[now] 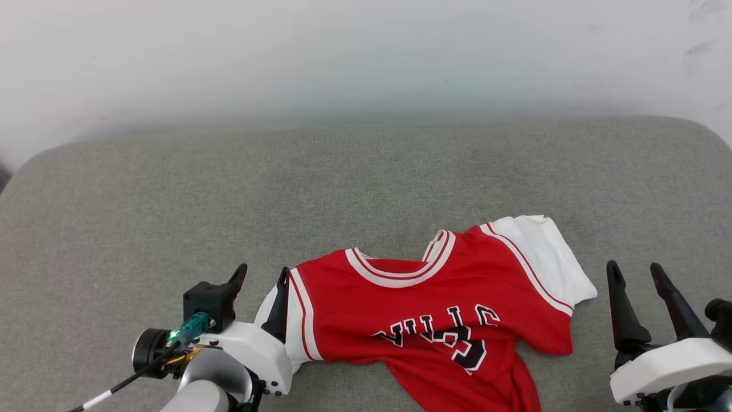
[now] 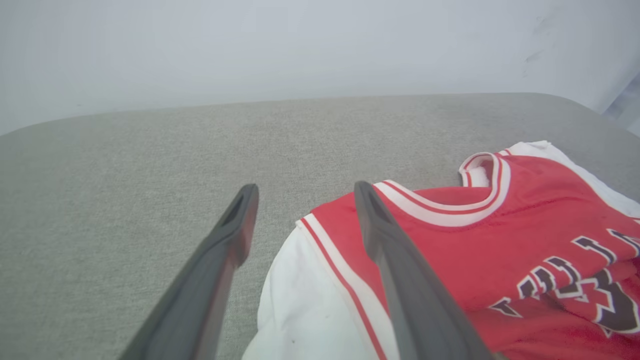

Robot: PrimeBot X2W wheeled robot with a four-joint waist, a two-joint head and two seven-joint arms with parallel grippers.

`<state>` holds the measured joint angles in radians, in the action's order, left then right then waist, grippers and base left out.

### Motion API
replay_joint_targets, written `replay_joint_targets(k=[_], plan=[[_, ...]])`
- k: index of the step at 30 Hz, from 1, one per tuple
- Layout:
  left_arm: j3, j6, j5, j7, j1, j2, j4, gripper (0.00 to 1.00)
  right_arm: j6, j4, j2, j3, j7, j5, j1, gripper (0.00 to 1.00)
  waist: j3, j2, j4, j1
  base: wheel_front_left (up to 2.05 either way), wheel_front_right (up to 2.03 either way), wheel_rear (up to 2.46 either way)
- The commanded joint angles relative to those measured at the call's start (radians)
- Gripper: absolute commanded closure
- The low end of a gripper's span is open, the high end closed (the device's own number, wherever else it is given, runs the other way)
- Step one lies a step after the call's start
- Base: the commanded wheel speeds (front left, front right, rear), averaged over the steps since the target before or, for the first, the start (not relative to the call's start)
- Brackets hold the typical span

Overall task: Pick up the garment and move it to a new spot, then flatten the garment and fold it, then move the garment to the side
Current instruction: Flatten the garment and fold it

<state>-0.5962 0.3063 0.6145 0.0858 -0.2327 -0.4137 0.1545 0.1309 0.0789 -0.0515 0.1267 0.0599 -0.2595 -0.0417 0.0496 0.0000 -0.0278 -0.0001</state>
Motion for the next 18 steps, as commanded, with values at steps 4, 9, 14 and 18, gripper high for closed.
replay_joint_targets(k=[4, 9, 14, 18], plan=[[0.008, 0.004, -0.024, 0.062, -0.009, 0.006, -0.035, 0.00, 0.000, -0.003, 0.002, 0.017, 0.024, 0.006, -0.017, 0.00, -0.019, 0.0000, -0.002, 0.0001, 0.00, 0.00, 0.00], [0.019, 0.018, -0.045, 0.114, -0.015, 0.008, -0.077, 0.00, 0.000, -0.038, -0.008, 0.050, 0.071, -0.013, -0.012, 0.00, -0.023, 0.0000, 0.013, 0.0001, 0.00, 0.00, 0.00], [0.037, 0.039, -0.057, 0.130, -0.020, -0.003, -0.117, 0.00, 0.000, -0.128, -0.051, 0.096, 0.184, -0.081, 0.048, 0.00, 0.002, 0.0000, 0.042, 0.0001, 0.00, 0.00, 0.00], [0.049, 0.053, -0.065, 0.134, -0.033, -0.008, -0.148, 0.00, 0.000, -0.222, -0.110, 0.133, 0.306, -0.139, 0.136, 0.00, 0.051, 0.0000, 0.076, 0.0001, 0.00, 0.00, 0.00]])
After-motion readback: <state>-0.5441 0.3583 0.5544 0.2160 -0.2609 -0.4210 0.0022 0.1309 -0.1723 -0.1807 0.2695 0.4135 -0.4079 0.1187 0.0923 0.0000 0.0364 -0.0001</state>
